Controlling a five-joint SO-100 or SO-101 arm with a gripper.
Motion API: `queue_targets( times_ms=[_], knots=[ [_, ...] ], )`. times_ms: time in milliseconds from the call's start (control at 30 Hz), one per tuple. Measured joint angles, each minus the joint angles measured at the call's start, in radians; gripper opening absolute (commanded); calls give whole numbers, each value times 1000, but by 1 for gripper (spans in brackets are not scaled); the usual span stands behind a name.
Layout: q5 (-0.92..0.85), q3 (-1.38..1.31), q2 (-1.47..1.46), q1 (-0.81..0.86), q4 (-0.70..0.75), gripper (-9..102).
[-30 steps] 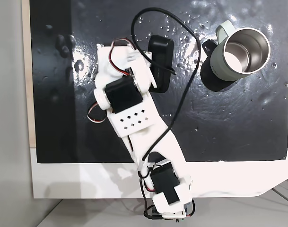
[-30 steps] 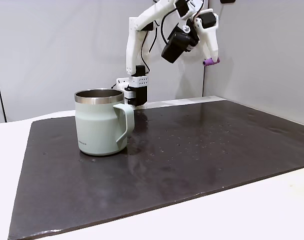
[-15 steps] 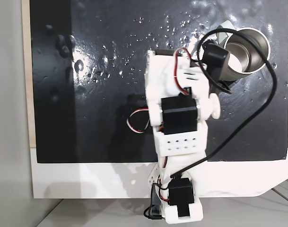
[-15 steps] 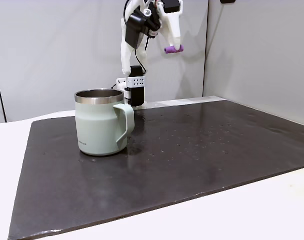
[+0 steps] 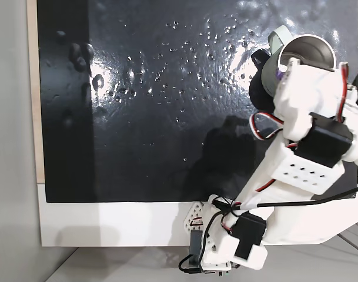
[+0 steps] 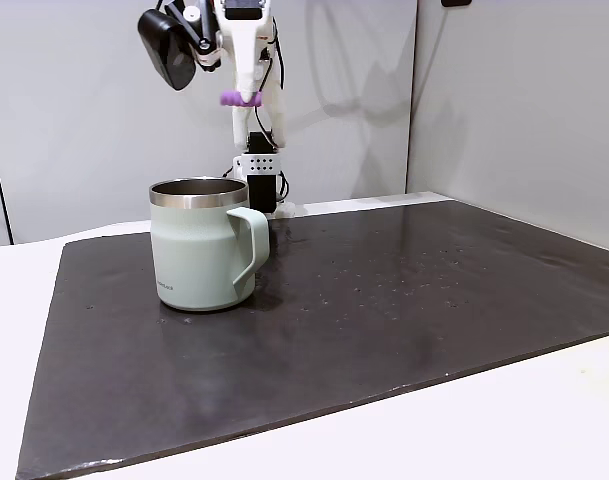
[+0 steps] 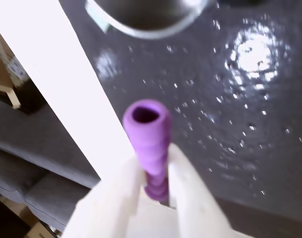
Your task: Grasp a pengrip and put it in the cup.
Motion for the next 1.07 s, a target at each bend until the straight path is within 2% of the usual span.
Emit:
queue_targets(
  times_ms=[167, 400, 433, 533, 567, 1067],
  knots=[
    [-35, -153, -129, 77, 2, 0],
    [-43, -273, -219, 97, 2, 0],
    [-43, -276, -221, 97, 2, 5],
    [-43, -278, -221, 97, 2, 28],
    [-43, -278, -221, 97, 2, 31],
    [-43, -278, -221, 97, 2, 32]
  ],
)
